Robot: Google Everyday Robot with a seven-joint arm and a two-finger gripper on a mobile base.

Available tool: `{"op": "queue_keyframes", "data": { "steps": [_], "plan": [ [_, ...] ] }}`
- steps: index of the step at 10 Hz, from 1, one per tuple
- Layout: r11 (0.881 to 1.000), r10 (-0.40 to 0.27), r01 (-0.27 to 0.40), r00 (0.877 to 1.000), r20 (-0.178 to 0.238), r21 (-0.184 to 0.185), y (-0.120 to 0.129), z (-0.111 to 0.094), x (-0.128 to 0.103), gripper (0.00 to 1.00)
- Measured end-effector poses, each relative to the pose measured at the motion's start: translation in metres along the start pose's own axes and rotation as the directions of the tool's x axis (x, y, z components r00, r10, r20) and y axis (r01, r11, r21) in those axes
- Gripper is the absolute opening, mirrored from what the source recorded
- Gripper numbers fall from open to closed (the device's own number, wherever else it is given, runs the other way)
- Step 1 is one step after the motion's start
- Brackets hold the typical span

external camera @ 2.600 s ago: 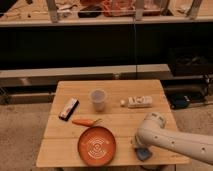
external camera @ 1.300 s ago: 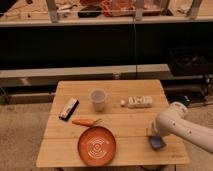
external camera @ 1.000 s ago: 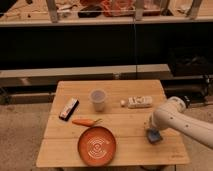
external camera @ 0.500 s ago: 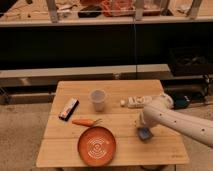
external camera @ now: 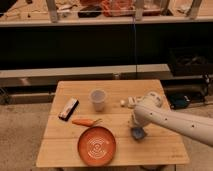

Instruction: Wipe the white sponge on the table

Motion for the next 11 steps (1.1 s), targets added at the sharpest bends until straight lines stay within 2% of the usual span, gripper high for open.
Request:
{"op": "queue_keyframes", "data": {
  "steps": [3, 5, 7, 9, 11],
  "plan": [
    [0.999, -0.043, 0.043, 0.999, 0.013, -0.014, -0.011, 0.003, -0.015, 0.0],
    [0.998, -0.056, 0.056, 0.998, 0.016, -0.015, -0.012, 0.0, -0.033, 0.0],
    [0.998, -0.055, 0.056, 0.998, 0.021, -0.018, -0.004, -0.006, -0.062, 0.0],
    [0.998, -0.052, 0.053, 0.998, 0.043, -0.021, 0.003, -0.004, -0.085, 0.0],
    [0.998, -0.052, 0.054, 0.997, 0.057, -0.02, 0.008, 0.0, -0.095, 0.0]
  ]
}}
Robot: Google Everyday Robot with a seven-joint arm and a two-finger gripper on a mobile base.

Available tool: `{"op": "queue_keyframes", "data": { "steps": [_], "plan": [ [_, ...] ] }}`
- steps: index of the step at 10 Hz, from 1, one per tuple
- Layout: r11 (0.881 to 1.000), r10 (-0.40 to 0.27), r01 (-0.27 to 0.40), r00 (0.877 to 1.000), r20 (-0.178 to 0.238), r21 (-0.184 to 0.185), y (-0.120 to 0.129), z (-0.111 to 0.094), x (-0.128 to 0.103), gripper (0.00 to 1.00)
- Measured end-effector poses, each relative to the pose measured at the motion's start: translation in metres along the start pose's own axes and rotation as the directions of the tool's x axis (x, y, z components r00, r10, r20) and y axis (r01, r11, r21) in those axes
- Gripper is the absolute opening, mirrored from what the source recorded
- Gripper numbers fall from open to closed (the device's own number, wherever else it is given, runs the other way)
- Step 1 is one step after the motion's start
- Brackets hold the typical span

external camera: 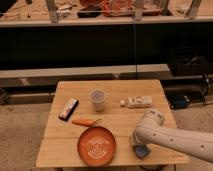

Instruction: Wipe the white sponge on the table

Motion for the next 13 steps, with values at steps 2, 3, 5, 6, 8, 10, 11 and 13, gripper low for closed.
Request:
{"op": "queue_keyframes", "data": {
  "steps": [2, 3, 5, 6, 8, 10, 11, 13],
  "plan": [
    [1.0, 0.025, -0.025, 1.0, 0.01, 0.009, 0.017, 0.003, -0.01, 0.0],
    [0.999, 0.039, -0.039, 0.999, 0.007, 0.012, 0.024, 0.003, -0.012, 0.0],
    [0.996, 0.084, -0.084, 0.996, 0.004, 0.018, 0.043, 0.006, -0.018, 0.0],
    [0.995, 0.096, -0.096, 0.995, 0.003, 0.017, 0.049, 0.007, -0.018, 0.0],
    [0.989, 0.144, -0.144, 0.99, -0.007, 0.011, 0.07, 0.01, -0.016, 0.0],
    [0.985, 0.173, -0.173, 0.985, -0.019, 0.005, 0.082, 0.009, -0.012, 0.0],
    [0.981, 0.193, -0.193, 0.981, -0.028, 0.0, 0.091, 0.007, -0.008, 0.0],
    [0.975, 0.221, -0.222, 0.975, -0.036, -0.01, 0.103, 0.006, -0.002, 0.0]
  ]
}}
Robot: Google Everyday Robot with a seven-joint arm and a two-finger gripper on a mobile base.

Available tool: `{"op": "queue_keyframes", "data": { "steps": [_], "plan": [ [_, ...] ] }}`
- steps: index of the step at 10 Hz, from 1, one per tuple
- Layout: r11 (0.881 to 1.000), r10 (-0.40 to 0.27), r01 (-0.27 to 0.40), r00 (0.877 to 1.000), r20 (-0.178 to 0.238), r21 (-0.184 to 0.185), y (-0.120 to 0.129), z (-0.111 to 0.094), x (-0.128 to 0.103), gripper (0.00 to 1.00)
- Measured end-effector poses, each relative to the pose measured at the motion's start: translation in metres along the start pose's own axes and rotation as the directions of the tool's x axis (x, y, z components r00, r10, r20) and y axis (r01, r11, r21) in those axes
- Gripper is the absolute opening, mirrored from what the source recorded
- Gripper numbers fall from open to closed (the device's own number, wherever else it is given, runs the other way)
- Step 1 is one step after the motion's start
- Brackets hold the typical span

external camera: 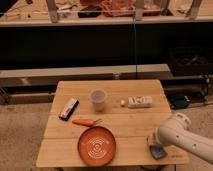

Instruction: Wipe the white sponge on the table

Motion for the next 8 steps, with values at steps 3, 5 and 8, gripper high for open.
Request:
{"op": "queue_keyframes", "data": {
  "steps": [3, 5, 8],
  "plan": [
    [0.999, 0.036, -0.036, 0.999, -0.009, -0.02, 0.009, 0.004, 0.036, 0.0],
    [0.999, 0.043, -0.044, 0.999, -0.015, -0.019, 0.005, 0.003, 0.054, 0.0],
    [1.0, 0.027, -0.027, 0.999, -0.019, -0.013, -0.01, 0.001, 0.07, 0.0]
  ]
}}
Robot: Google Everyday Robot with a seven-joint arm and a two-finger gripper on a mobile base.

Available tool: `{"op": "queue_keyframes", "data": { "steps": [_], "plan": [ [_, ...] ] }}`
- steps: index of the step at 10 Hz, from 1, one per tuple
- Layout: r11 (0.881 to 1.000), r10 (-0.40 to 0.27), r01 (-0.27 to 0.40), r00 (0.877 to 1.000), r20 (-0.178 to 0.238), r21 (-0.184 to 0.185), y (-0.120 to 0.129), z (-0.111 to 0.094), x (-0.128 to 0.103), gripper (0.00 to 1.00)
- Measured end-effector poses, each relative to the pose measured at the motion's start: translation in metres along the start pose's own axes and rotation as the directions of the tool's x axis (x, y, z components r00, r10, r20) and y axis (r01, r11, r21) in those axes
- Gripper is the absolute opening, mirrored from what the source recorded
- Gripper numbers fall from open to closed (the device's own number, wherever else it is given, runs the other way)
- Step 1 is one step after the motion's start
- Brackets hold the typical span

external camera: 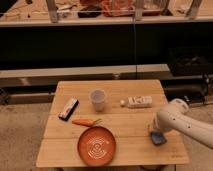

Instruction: Wipe the white sponge on the table

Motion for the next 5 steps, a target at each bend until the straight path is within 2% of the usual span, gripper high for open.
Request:
{"op": "queue_keyframes", "data": {
  "steps": [3, 5],
  "plan": [
    [0.997, -0.069, 0.069, 0.998, -0.008, 0.016, -0.036, -0.008, -0.002, 0.0],
    [0.99, -0.142, 0.143, 0.989, -0.026, 0.018, -0.06, -0.017, -0.008, 0.04]
  ]
}}
